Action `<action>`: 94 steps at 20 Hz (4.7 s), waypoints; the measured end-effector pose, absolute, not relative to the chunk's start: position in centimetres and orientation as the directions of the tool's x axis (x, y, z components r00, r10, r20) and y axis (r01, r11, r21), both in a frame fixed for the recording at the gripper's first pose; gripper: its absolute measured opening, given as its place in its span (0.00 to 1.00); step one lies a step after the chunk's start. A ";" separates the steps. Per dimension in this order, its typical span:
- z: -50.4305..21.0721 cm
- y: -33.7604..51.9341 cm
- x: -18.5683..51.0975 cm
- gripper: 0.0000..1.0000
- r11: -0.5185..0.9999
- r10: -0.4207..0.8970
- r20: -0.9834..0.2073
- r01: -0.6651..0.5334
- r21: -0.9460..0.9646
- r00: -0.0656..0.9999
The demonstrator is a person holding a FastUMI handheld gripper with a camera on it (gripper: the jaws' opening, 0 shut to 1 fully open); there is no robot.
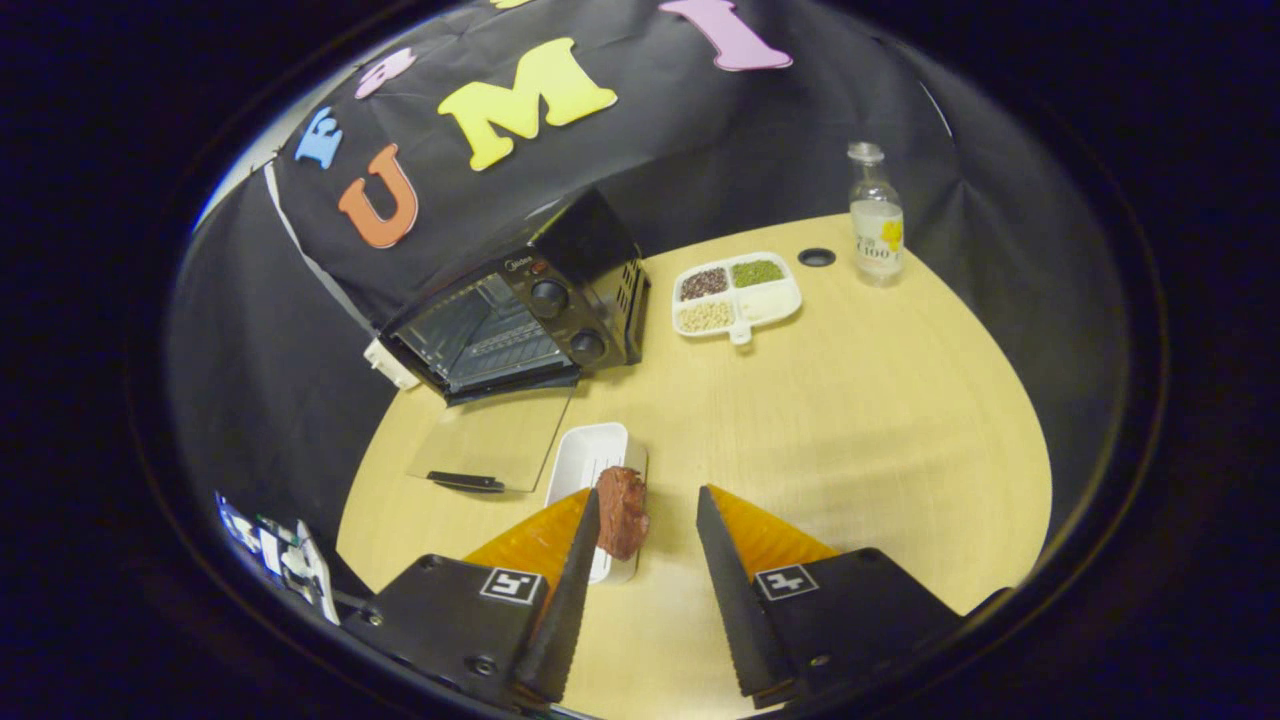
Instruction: Open the toaster oven, put the food inside, and close the toaster oven door.
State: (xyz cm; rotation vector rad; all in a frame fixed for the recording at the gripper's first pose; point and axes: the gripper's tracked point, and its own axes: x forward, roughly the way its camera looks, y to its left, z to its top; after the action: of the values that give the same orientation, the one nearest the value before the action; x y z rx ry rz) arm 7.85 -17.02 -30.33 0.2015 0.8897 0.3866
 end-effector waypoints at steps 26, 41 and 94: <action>-23.8 -10.1 1.8 0.12 0.895 0.435 -0.674 -0.368 0.252 0.596; -26.9 3.2 2.7 0.12 0.891 0.389 -0.702 -0.436 0.123 0.597; -27.6 7.2 19.8 0.95 0.947 0.204 -0.036 -0.188 0.262 0.978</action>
State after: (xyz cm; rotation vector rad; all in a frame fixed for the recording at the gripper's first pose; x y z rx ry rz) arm 19.77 7.24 -27.57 0.2602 0.0628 0.1995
